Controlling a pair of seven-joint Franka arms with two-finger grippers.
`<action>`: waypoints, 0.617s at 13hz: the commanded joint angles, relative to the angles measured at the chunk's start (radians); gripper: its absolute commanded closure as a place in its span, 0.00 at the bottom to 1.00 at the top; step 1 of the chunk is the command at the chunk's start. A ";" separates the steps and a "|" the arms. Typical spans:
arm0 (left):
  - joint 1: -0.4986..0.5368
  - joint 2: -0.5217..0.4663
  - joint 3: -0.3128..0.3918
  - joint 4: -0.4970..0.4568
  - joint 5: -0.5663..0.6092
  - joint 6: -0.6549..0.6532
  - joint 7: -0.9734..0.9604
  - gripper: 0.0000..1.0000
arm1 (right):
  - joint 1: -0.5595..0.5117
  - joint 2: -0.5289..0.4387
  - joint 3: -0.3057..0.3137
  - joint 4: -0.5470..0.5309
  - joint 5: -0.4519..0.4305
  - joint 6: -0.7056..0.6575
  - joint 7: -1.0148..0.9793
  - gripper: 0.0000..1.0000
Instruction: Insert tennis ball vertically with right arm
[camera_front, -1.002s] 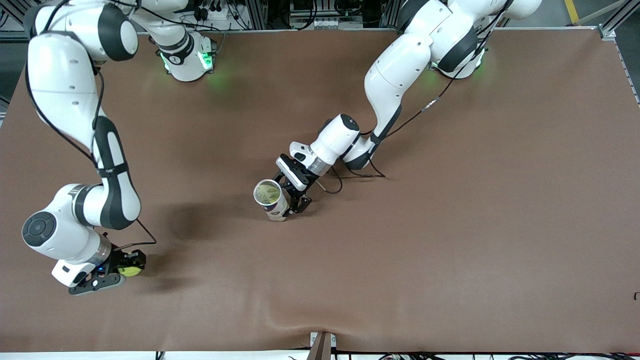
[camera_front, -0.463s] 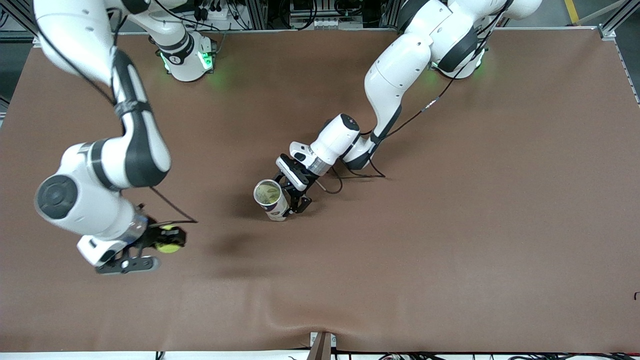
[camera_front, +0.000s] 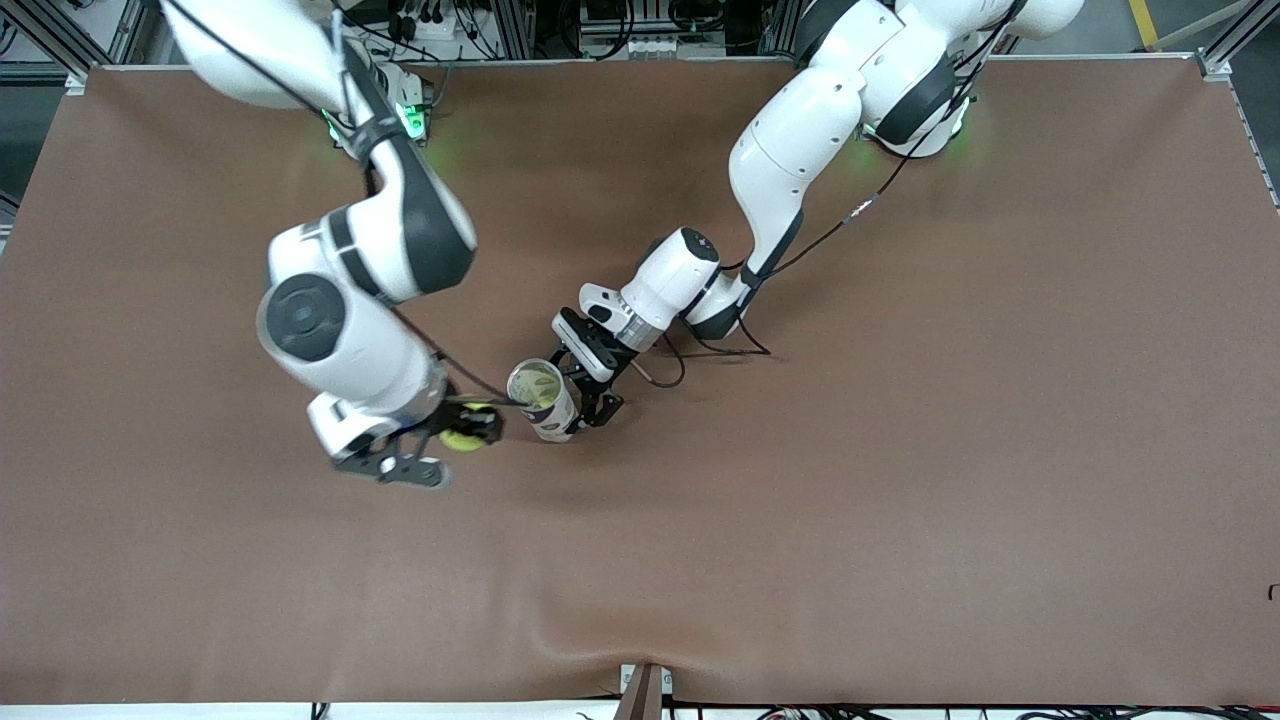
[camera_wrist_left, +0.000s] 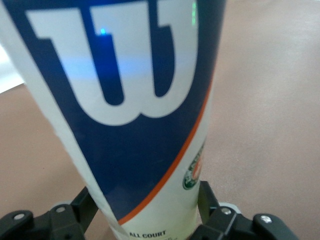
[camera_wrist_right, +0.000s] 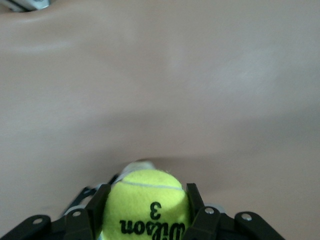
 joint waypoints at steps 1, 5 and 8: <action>-0.011 0.005 0.008 0.010 -0.013 0.017 -0.012 0.14 | 0.065 -0.037 -0.010 -0.029 0.011 -0.010 0.130 0.38; -0.006 0.001 0.008 0.010 -0.013 0.019 -0.012 0.14 | 0.076 -0.041 -0.011 -0.034 0.011 -0.089 0.160 0.38; -0.001 -0.002 0.006 0.010 -0.013 0.019 -0.012 0.14 | 0.085 -0.031 -0.011 -0.043 0.011 -0.105 0.161 0.38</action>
